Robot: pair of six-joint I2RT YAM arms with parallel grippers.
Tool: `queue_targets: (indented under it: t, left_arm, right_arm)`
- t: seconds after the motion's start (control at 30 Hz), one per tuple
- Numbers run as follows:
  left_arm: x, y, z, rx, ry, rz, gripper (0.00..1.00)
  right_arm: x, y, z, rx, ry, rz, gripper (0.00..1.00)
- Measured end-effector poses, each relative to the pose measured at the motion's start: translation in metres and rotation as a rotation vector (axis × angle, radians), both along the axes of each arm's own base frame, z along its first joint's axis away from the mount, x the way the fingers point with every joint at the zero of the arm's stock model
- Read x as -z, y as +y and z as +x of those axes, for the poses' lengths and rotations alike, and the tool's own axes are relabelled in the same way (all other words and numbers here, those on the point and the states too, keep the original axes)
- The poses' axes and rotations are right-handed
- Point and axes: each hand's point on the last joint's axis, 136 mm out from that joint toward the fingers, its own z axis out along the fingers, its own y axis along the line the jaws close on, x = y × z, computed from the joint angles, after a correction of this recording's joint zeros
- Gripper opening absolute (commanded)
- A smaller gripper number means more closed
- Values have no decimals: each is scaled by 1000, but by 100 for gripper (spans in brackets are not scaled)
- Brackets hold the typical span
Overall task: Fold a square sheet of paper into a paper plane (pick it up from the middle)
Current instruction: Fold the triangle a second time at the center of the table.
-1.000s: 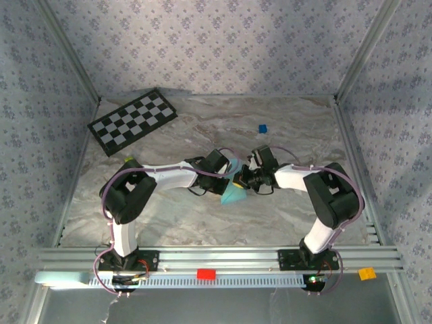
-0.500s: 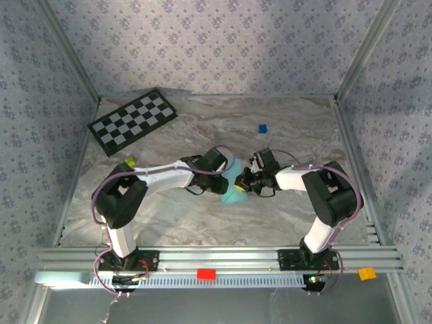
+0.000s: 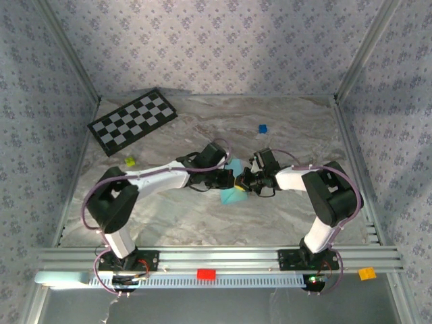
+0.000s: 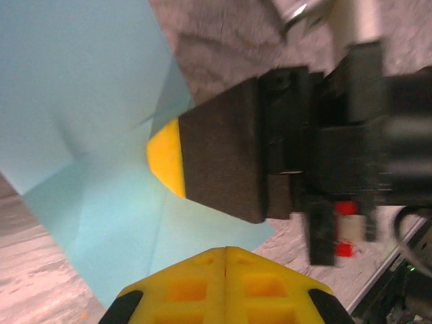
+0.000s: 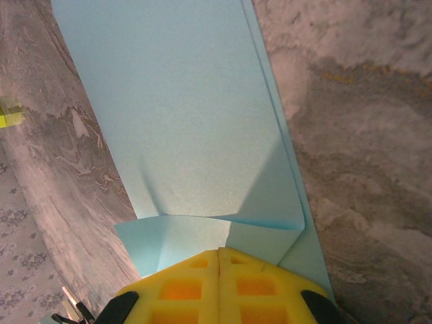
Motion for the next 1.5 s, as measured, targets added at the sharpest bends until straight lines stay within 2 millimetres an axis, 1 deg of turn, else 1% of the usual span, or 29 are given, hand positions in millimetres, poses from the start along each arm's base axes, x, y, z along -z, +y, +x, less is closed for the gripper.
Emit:
queue_targets:
  t: [0.07,0.17,0.43,0.67,0.9,1.3,1.5]
  left_arm:
    - [16,-2,-5,9,41,20,1]
    - [28,-2,-10,10,77,37,1]
    - [33,-5,-9,13,79,34,2]
    - [55,-2,-12,12,114,76,2]
    - [65,2,-17,10,121,79,1]
    - [64,2,-20,-24,97,6,3]
    - [64,6,-27,-33,99,-10,4]
  right_arm:
    - [0,0,0,0,0,0,2]
    - [0,0,0,0,0,0,2]
    - [0,0,0,0,0,0,2]
    - [0,0,0,0,0,0,3]
    - [0,0,0,-2,-3,-1,2]
    - [0,-2,0,-12,-11,-3,2]
    - [1,-2,0,-14,-10,-2,2]
